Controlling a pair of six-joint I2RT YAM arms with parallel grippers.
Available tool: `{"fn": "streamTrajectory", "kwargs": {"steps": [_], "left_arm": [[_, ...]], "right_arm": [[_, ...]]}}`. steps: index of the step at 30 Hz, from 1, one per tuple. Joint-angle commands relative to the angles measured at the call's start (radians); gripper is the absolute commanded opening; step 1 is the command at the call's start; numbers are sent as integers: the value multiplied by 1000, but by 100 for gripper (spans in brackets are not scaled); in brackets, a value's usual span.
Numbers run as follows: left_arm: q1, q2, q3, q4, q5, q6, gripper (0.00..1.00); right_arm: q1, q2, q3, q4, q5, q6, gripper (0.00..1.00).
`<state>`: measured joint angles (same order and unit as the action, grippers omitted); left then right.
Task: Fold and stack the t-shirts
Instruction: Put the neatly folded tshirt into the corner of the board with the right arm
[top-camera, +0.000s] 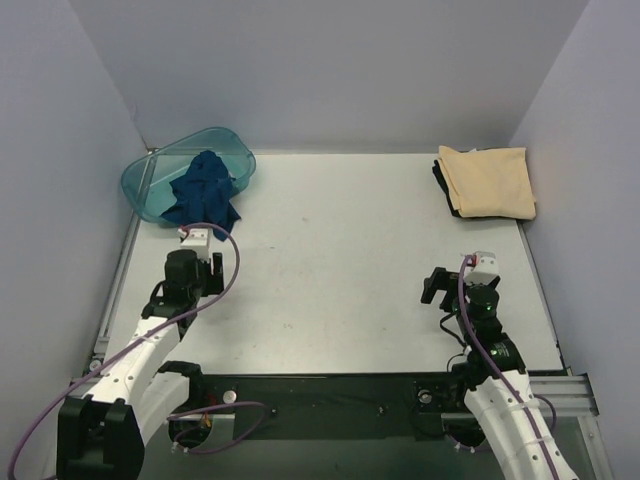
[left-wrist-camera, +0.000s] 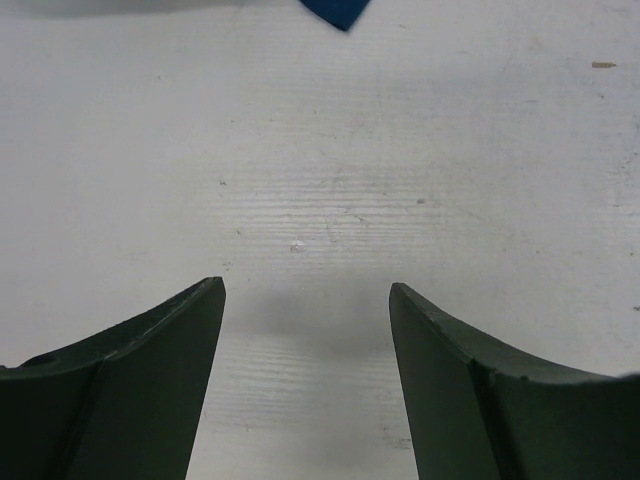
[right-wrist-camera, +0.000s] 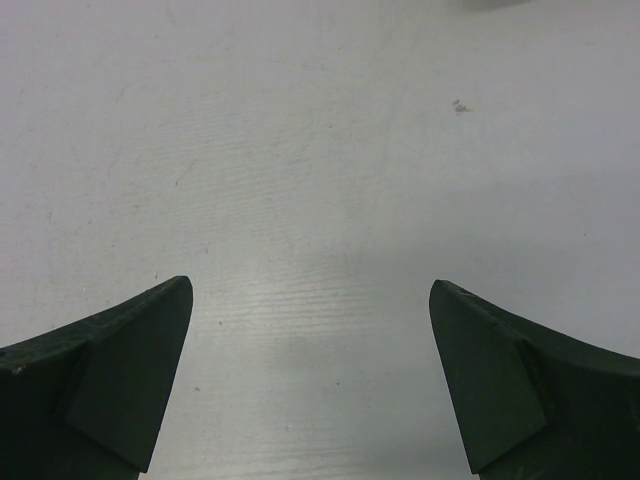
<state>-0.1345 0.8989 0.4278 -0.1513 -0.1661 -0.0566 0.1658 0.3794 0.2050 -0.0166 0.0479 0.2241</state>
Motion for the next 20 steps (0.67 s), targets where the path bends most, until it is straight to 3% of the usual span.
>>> {"fn": "streamTrajectory", "kwargs": {"steps": [1, 20], "left_arm": [[6, -26, -9, 136, -38, -17, 77], [6, -23, 5, 119, -41, -49, 78]], "right_arm": [[8, -2, 2, 53, 20, -6, 100], [8, 16, 8, 50, 36, 1, 100]]}}
